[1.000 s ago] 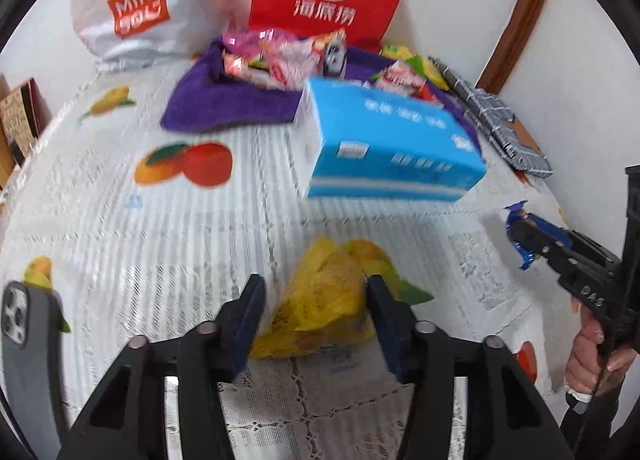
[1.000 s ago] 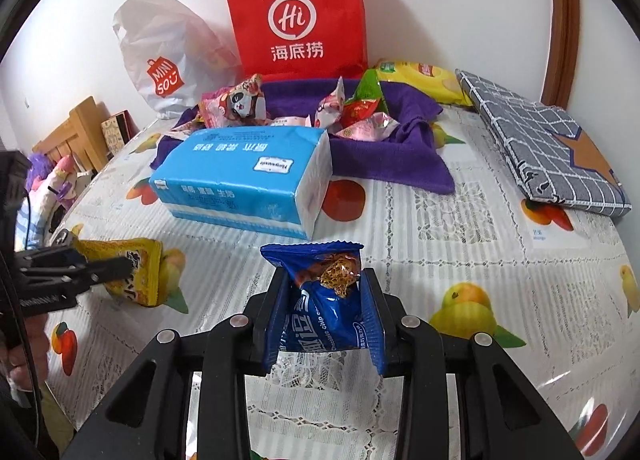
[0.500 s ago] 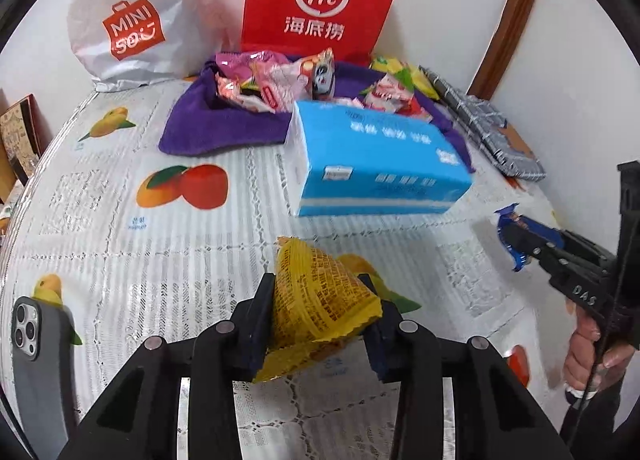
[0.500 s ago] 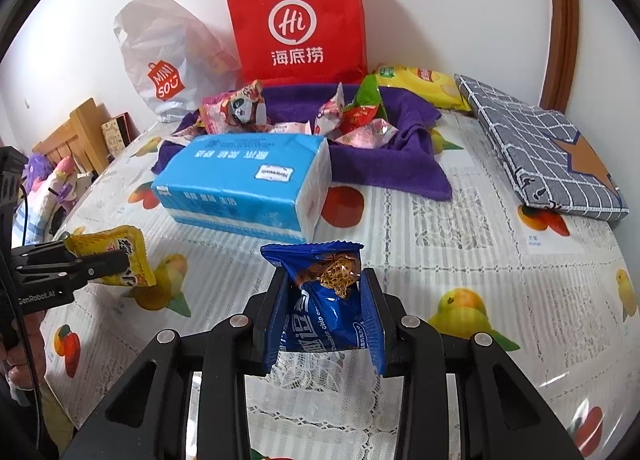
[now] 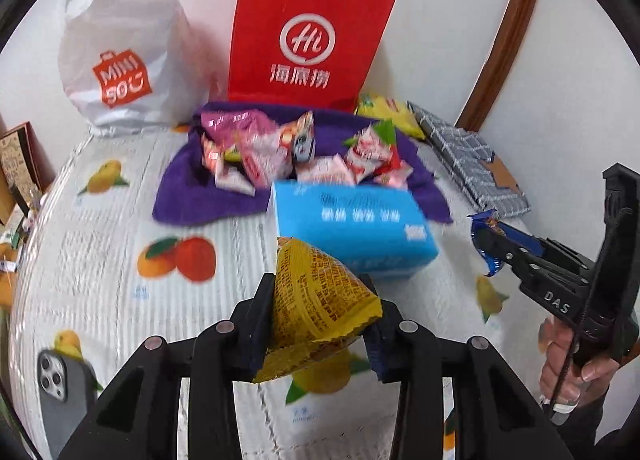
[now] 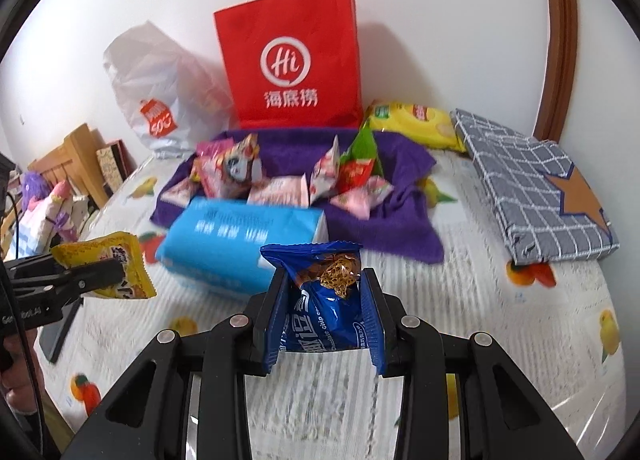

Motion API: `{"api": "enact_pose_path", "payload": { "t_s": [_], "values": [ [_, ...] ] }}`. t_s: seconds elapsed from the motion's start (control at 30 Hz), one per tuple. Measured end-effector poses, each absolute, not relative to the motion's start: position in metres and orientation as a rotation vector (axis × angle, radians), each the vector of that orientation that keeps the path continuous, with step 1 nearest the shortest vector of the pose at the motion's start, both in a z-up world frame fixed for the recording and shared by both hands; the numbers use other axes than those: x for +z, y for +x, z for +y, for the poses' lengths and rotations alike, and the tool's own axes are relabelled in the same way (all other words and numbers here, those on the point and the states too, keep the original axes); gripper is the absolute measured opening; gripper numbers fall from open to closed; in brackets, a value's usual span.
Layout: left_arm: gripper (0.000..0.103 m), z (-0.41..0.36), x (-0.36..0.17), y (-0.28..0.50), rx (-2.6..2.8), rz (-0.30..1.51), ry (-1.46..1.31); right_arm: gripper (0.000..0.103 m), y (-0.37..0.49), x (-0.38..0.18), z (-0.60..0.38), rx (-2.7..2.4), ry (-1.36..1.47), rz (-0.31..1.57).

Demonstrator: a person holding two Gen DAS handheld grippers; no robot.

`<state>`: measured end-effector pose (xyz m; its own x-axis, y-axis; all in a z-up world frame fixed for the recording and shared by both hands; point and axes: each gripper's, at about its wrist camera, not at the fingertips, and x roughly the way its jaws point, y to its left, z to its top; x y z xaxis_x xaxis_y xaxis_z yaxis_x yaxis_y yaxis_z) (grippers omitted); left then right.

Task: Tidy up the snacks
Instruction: 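Carry the blue packet and yellow bag over the purple towel with both tools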

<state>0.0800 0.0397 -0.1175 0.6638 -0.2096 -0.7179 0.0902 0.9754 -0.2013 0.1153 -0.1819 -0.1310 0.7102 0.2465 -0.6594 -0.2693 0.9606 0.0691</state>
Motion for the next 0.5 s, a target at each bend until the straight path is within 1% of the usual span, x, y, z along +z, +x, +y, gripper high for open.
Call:
{"api": "enact_pose_path", "payload": {
  "t_s": [0.3,0.5],
  "values": [
    [0.037,0.035,-0.069,0.120,-0.145,0.772,-0.136,0.035,0.161,-0.086,-0.183,0.282,0.034,0.678],
    [0.037,0.034,-0.050,0.146,-0.124,0.748,-0.122,0.035,0.192,-0.066,-0.180,0.284,0.060,0.643]
  ]
}}
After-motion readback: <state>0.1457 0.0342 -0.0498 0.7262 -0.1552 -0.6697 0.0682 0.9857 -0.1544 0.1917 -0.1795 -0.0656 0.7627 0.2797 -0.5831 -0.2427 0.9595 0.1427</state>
